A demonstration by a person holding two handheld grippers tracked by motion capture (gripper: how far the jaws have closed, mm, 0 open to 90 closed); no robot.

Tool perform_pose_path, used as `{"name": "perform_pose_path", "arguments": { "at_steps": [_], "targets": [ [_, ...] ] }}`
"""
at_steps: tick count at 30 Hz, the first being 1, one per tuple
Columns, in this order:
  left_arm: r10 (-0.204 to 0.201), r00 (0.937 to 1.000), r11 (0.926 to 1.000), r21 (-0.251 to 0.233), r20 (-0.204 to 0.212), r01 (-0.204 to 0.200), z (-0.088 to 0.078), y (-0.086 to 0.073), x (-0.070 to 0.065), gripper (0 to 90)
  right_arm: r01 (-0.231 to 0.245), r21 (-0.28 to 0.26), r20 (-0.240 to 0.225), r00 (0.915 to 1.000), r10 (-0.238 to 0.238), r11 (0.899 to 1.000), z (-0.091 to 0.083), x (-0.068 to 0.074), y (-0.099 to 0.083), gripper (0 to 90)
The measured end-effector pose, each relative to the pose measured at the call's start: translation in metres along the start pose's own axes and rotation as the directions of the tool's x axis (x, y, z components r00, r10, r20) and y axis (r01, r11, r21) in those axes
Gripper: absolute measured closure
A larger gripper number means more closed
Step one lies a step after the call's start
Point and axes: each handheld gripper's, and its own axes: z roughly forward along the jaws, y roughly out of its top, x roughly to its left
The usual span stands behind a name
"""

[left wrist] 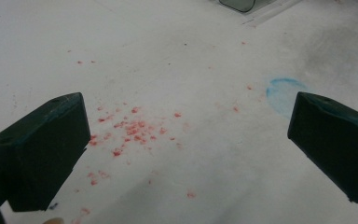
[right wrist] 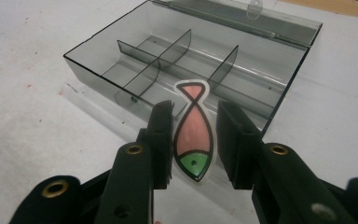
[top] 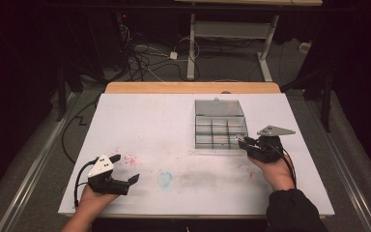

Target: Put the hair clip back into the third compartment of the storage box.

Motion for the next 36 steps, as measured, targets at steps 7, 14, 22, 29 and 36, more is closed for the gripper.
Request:
{"name": "perform_pose_path", "arguments": {
  "at_steps": [7,14,22,29,36],
  "targets": [
    [0.002,1.0,1.0,-0.001,0.0,-0.002,0.0,0.0,0.0,0.0,-0.005,0.01,0.01,0.9999,0.005,1.0,0.007,-0.006,0.006,68.5],
    [0.0,1.0,1.0,-0.002,0.0,0.0,0.0,0.0,0.0,0.0,-0.021,0.025,0.021,0.9996,0.021,0.999,0.014,-0.014,0.01,68.5],
    [-0.001,1.0,1.0,-0.004,0.001,0.001,0.0,0.0,0.0,0.0,-0.02,0.045,0.033,0.9993,0.018,0.999,0.023,-0.02,0.016,68.5],
    [-0.002,1.0,1.0,-0.005,0.001,0.002,0.0,0.0,0.001,0.0,-0.021,0.055,0.039,0.9991,0.019,0.998,0.029,-0.023,0.02,68.5],
    [-0.002,1.0,1.0,-0.005,0.002,0.002,0.0,0.0,0.001,0.0,-0.023,0.064,0.045,0.9988,0.02,0.998,0.035,-0.028,0.025,68.5]
  ]
}}
